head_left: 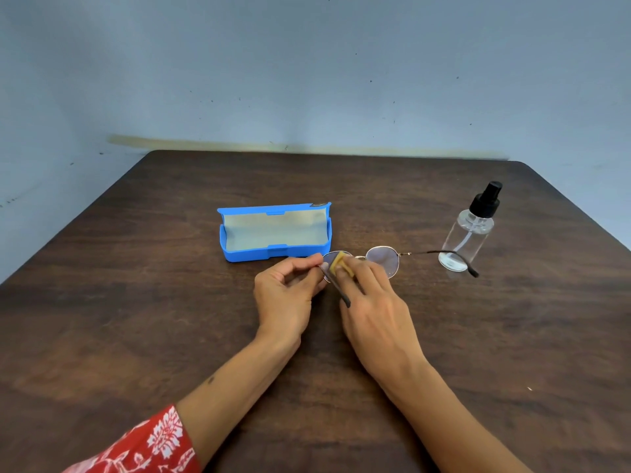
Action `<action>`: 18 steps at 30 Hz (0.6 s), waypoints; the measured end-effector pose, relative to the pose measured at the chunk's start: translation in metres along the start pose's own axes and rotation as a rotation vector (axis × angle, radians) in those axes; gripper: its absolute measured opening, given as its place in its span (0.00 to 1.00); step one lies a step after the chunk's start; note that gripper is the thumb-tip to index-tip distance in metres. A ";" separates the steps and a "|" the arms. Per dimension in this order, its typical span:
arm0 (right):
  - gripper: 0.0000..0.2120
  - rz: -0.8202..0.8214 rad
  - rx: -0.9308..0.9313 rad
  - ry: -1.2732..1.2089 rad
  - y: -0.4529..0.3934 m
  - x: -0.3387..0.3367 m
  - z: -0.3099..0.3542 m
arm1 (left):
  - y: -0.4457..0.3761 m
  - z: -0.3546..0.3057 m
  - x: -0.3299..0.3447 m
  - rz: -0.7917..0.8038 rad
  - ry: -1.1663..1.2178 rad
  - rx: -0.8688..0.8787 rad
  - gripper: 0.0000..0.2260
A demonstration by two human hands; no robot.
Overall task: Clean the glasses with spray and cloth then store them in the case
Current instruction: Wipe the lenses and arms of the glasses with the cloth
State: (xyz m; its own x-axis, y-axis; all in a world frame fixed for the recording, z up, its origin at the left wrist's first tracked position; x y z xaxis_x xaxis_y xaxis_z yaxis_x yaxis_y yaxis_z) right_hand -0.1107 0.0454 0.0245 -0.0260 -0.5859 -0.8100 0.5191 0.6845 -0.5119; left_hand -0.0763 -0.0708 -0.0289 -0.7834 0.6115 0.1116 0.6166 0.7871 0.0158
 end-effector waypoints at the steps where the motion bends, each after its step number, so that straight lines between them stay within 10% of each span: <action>1: 0.16 0.011 -0.027 0.002 0.001 0.002 0.004 | 0.000 0.000 0.000 0.004 0.009 0.005 0.09; 18: 0.15 -0.053 -0.032 0.010 -0.004 -0.002 -0.002 | -0.001 0.002 0.000 0.019 -0.022 0.010 0.09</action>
State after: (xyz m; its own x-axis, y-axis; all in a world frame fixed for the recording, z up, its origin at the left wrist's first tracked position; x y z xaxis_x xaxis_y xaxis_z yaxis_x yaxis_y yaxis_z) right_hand -0.1145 0.0448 0.0279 -0.0610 -0.6174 -0.7843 0.4891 0.6665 -0.5627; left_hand -0.0769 -0.0719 -0.0308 -0.7734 0.6275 0.0902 0.6304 0.7763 0.0041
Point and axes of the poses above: each hand's wrist, its own y-axis away from the middle knuckle, its own x-axis out of the palm, z = x × y, the point moved 9 cm from there along -y, towards the middle knuckle, and after that the axes turned 11 degrees about -y, right-handed, at the moved point
